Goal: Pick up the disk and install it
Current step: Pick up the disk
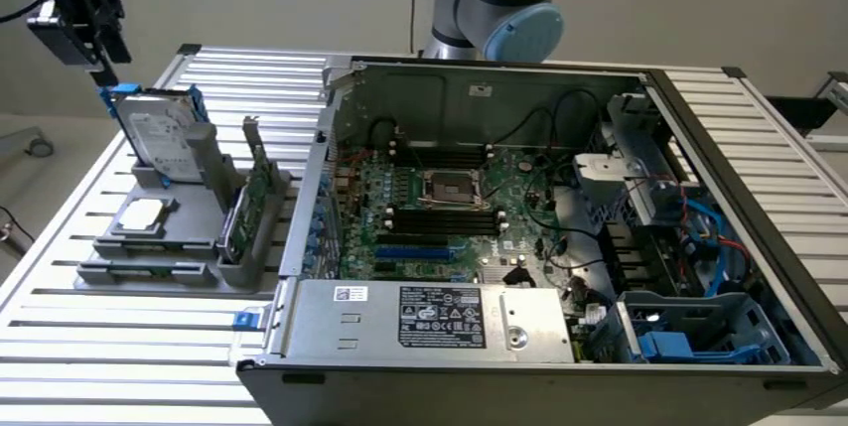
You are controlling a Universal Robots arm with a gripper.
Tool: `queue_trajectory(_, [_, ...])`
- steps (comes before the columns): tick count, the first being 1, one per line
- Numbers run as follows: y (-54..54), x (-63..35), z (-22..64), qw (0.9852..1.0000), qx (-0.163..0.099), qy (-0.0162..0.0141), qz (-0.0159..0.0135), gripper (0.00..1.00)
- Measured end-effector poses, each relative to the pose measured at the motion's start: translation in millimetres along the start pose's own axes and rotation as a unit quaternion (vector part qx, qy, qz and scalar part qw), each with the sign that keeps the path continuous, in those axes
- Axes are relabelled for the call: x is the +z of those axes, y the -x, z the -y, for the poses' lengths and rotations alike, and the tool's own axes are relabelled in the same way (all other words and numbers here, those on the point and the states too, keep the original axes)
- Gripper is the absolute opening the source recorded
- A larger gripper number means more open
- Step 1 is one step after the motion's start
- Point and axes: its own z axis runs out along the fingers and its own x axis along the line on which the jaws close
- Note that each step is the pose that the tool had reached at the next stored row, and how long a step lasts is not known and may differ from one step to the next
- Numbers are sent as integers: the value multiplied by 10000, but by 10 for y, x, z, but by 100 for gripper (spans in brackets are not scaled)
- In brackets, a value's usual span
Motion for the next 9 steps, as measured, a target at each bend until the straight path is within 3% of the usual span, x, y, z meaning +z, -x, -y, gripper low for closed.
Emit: queue_trajectory(9, [-6, 158, 3, 10000, 91, -32, -2, 54])
